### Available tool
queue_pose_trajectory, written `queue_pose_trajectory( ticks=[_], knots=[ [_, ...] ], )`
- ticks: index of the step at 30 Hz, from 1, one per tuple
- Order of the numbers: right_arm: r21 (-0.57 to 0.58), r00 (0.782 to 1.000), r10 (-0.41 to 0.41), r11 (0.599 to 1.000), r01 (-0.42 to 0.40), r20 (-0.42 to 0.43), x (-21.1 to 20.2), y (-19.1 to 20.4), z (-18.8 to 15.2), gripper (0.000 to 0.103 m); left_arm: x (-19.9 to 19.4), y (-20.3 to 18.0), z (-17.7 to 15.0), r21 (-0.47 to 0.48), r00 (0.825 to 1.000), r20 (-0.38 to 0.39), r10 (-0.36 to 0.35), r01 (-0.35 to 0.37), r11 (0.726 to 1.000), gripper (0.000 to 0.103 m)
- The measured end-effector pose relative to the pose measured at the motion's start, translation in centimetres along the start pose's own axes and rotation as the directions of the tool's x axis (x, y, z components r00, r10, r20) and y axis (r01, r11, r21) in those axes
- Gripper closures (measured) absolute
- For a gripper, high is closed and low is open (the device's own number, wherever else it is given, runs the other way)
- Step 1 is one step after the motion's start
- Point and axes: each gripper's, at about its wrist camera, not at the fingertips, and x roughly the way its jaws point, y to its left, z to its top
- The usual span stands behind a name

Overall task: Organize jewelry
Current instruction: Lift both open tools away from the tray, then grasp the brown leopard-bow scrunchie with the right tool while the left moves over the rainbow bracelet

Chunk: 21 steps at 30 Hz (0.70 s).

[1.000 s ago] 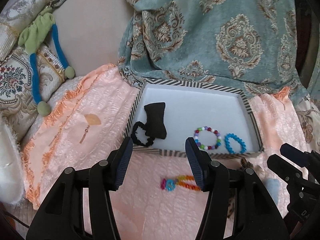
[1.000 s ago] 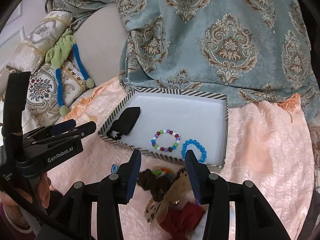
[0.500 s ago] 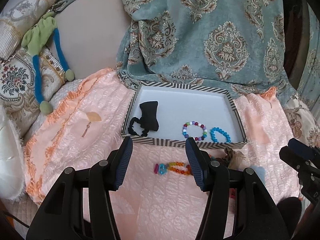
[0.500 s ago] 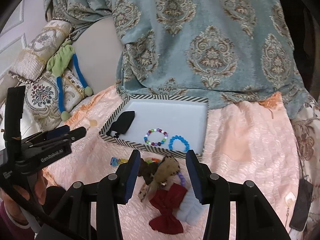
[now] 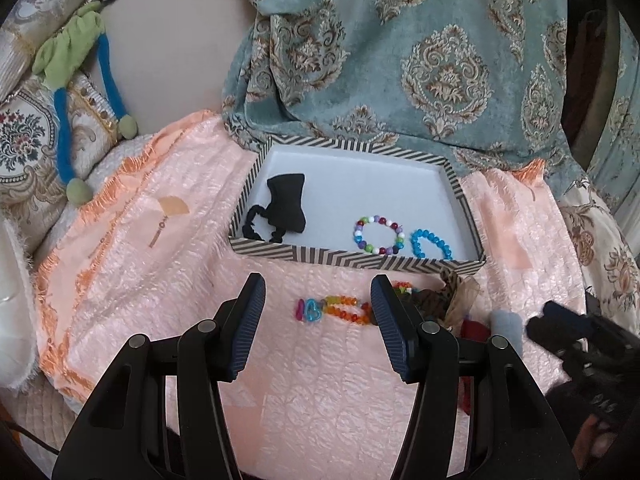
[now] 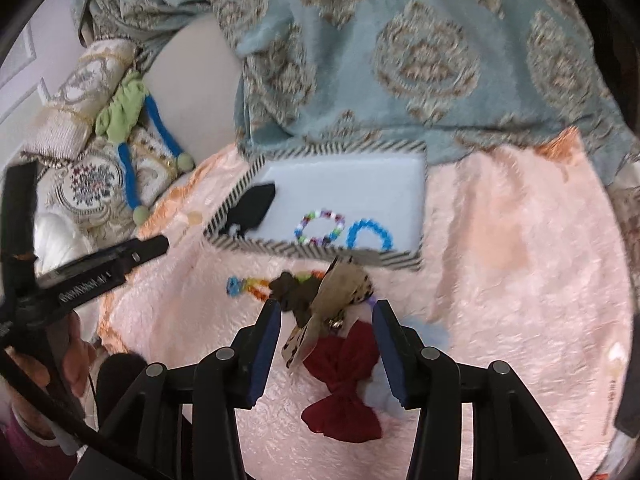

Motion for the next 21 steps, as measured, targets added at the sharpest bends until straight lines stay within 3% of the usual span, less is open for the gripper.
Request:
queue_pose_trajectory(
  ticks=[5,12,13,14,15,21],
  knots=[
    [-0.006,0.996,-0.008,1.000,0.007,-0.094,5.1,0.0,-0.4,0.057,1.9,1.6,0.0,-0.044,0.999,-0.049,0.011,-0.013,0.999,0.048],
    [-0.066,0.992,-0.025,0.998,0.017,-0.124,9.8,1.0,0.2,0.057,3.5,2.6,0.0,-0.067,0.997,-0.081,0.013,-0.018,0.998,0.048],
    [-0.089,0.992,-0.039,0.996,0.028,-0.123,10.2,1.3,0.2,0.060,3.6,2.6,0.0,-0.067,0.996,-0.085,0.012,-0.018,0.998,0.048],
    [-0.116,0.990,-0.055,0.993,0.040,-0.132,10.8,1.6,0.1,0.074,3.9,2.6,0.0,-0.068,0.996,-0.090,0.010,-0.016,0.998,0.048],
    [-0.133,0.987,-0.065,0.990,0.045,-0.147,11.3,1.7,0.1,0.080,4.0,2.6,-0.1,-0.069,0.995,-0.095,0.007,-0.014,0.997,0.048],
    [-0.111,0.996,-0.016,0.994,0.006,-0.086,8.6,0.9,0.3,0.085,5.3,2.9,-0.3,-0.079,0.992,-0.125,0.004,-0.014,0.997,0.048]
  ],
)
